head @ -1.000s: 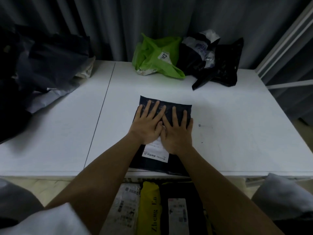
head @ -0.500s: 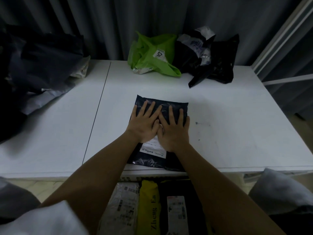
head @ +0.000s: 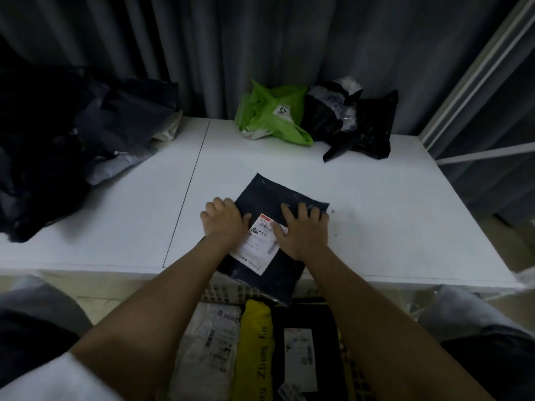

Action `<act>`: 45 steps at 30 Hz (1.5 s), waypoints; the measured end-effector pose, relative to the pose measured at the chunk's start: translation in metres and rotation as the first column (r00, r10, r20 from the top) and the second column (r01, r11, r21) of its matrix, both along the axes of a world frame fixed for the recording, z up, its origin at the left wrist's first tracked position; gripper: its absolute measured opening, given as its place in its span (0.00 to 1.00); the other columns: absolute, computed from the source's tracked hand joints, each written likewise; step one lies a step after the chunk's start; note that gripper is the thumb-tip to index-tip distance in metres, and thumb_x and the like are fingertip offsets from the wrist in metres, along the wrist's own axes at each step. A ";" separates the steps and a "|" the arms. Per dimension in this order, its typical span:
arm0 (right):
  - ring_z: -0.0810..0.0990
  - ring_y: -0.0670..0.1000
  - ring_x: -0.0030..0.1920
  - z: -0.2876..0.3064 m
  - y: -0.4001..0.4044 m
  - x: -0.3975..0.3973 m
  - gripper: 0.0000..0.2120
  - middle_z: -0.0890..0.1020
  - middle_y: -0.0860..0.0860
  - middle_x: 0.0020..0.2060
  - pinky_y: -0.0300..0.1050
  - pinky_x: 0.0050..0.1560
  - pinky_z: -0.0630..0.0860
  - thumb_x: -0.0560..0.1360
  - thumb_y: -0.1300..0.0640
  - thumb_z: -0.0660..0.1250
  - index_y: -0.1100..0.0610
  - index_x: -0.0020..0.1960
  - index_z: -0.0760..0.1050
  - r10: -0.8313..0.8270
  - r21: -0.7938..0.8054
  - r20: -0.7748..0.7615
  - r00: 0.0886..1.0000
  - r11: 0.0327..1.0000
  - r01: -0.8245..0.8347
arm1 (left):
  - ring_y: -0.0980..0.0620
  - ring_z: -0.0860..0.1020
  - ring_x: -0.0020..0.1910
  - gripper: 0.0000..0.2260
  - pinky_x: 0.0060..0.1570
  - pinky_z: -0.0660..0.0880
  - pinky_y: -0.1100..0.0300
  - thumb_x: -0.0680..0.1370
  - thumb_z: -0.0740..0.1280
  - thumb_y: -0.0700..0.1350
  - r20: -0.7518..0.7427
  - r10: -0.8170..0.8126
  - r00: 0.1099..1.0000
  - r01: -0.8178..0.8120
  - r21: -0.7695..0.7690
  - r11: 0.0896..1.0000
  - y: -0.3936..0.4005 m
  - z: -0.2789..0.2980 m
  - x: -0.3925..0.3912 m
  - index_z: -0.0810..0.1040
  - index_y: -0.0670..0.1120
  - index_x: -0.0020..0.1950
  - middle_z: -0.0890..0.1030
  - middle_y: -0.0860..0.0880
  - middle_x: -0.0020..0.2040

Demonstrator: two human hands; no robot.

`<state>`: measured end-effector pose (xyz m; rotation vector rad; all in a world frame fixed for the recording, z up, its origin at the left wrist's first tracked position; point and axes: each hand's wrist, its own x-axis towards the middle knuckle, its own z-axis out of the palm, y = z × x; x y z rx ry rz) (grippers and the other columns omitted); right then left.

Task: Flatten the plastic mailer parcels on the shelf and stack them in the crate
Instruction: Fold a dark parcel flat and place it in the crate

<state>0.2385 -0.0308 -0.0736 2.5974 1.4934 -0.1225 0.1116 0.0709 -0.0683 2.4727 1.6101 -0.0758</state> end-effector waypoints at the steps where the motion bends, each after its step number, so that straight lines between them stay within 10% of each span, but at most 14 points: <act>1: 0.62 0.62 0.69 0.004 -0.007 -0.005 0.30 0.61 0.59 0.73 0.59 0.68 0.55 0.80 0.37 0.45 0.50 0.77 0.53 0.013 0.023 0.020 1.000 1.000 -0.013 | 0.40 0.67 0.66 0.25 0.62 0.65 0.49 0.80 0.59 0.57 0.033 0.030 0.999 -0.027 -0.087 0.996 -0.002 0.005 -0.006 0.64 0.40 0.69 0.68 0.39 0.66; 6: 0.72 0.58 0.58 0.022 -0.047 -0.018 0.21 0.75 0.56 0.59 0.52 0.57 0.64 0.79 0.44 0.55 0.56 0.66 0.65 0.004 0.188 -0.038 0.999 0.982 0.003 | 0.40 0.69 0.63 0.13 0.60 0.66 0.50 0.81 0.59 0.47 0.250 0.031 0.968 0.048 -0.305 0.951 -0.014 0.022 -0.031 0.70 0.45 0.63 0.72 0.41 0.64; 10: 0.61 0.60 0.70 0.030 -0.082 -0.015 0.38 0.62 0.56 0.71 0.58 0.65 0.62 0.73 0.45 0.68 0.51 0.76 0.53 -0.096 0.347 -0.402 0.910 0.904 0.249 | 0.46 0.72 0.48 0.04 0.44 0.65 0.57 0.81 0.57 0.38 0.505 -0.167 0.847 0.355 -0.301 0.885 -0.036 0.042 -0.055 0.67 0.46 0.50 0.77 0.44 0.50; 14: 0.63 0.54 0.71 0.035 -0.111 -0.018 0.45 0.65 0.49 0.71 0.59 0.69 0.65 0.68 0.45 0.75 0.41 0.76 0.51 0.086 0.477 -0.720 0.689 0.782 0.401 | 0.46 0.74 0.46 0.04 0.45 0.70 0.53 0.82 0.58 0.41 0.390 -0.435 0.811 0.536 -0.200 0.820 -0.060 0.054 -0.070 0.69 0.50 0.52 0.78 0.48 0.50; 17: 0.70 0.49 0.65 0.045 -0.123 -0.032 0.31 0.74 0.46 0.64 0.47 0.65 0.69 0.70 0.46 0.74 0.45 0.70 0.67 0.226 0.579 -0.563 0.795 0.794 0.184 | 0.50 0.74 0.44 0.06 0.41 0.67 0.56 0.81 0.58 0.42 0.182 -0.628 0.757 0.648 -0.077 0.758 -0.077 0.053 -0.069 0.72 0.49 0.56 0.80 0.51 0.52; 21: 0.79 0.51 0.51 0.049 -0.125 -0.050 0.09 0.83 0.49 0.49 0.43 0.46 0.71 0.76 0.52 0.68 0.52 0.54 0.80 0.296 0.349 -0.338 0.893 0.921 -0.173 | 0.46 0.77 0.46 0.06 0.41 0.66 0.56 0.81 0.60 0.47 0.122 -0.721 0.682 0.721 0.052 0.691 -0.097 0.053 -0.061 0.74 0.49 0.55 0.82 0.48 0.49; 26: 0.78 0.52 0.41 0.040 -0.146 -0.035 0.05 0.81 0.49 0.37 0.44 0.42 0.72 0.75 0.58 0.69 0.54 0.40 0.80 0.127 0.393 -0.614 0.779 0.905 0.162 | 0.48 0.77 0.49 0.11 0.45 0.64 0.57 0.79 0.63 0.55 0.098 -0.681 0.726 0.657 0.196 0.728 -0.085 0.055 -0.074 0.77 0.48 0.53 0.82 0.50 0.48; 30: 0.74 0.50 0.43 0.025 -0.156 -0.031 0.12 0.76 0.46 0.38 0.43 0.43 0.68 0.73 0.49 0.69 0.48 0.36 0.69 0.004 0.015 -0.538 0.843 1.000 0.005 | 0.49 0.76 0.52 0.07 0.46 0.68 0.57 0.79 0.65 0.49 0.198 -0.639 0.744 0.651 0.005 0.759 -0.080 0.051 -0.079 0.78 0.49 0.53 0.79 0.51 0.51; 33: 0.77 0.45 0.46 0.010 -0.155 -0.049 0.09 0.79 0.46 0.46 0.42 0.48 0.72 0.74 0.47 0.69 0.49 0.51 0.77 0.048 0.100 -0.748 0.662 0.994 0.041 | 0.52 0.74 0.50 0.04 0.43 0.68 0.58 0.79 0.65 0.48 0.212 -0.705 0.677 0.735 -0.155 0.660 -0.100 0.041 -0.061 0.78 0.50 0.52 0.76 0.53 0.49; 37: 0.70 0.48 0.35 -0.013 -0.161 -0.060 0.12 0.73 0.55 0.34 0.35 0.35 0.64 0.81 0.58 0.61 0.59 0.39 0.72 -0.013 0.119 -0.870 0.494 0.964 0.236 | 0.50 0.75 0.53 0.07 0.44 0.68 0.58 0.78 0.66 0.48 0.256 -0.709 0.657 0.749 -0.117 0.652 -0.119 0.014 -0.038 0.76 0.49 0.55 0.77 0.50 0.52; 41: 0.79 0.55 0.53 -0.058 -0.181 -0.042 0.11 0.81 0.54 0.53 0.47 0.55 0.76 0.80 0.57 0.63 0.61 0.60 0.76 -0.262 -0.148 -0.955 0.141 0.828 0.540 | 0.46 0.71 0.62 0.18 0.56 0.71 0.52 0.80 0.63 0.50 0.255 -0.718 0.648 0.753 -0.070 0.655 -0.124 -0.010 -0.035 0.69 0.47 0.69 0.72 0.46 0.65; 45: 0.77 0.49 0.44 -0.103 -0.206 -0.025 0.13 0.77 0.51 0.45 0.43 0.46 0.75 0.77 0.51 0.67 0.57 0.56 0.73 -0.380 -0.204 -0.914 0.144 0.735 0.647 | 0.43 0.72 0.60 0.15 0.52 0.71 0.54 0.82 0.59 0.46 0.270 -0.755 0.598 0.790 -0.037 0.612 -0.125 -0.033 -0.033 0.71 0.44 0.68 0.73 0.44 0.64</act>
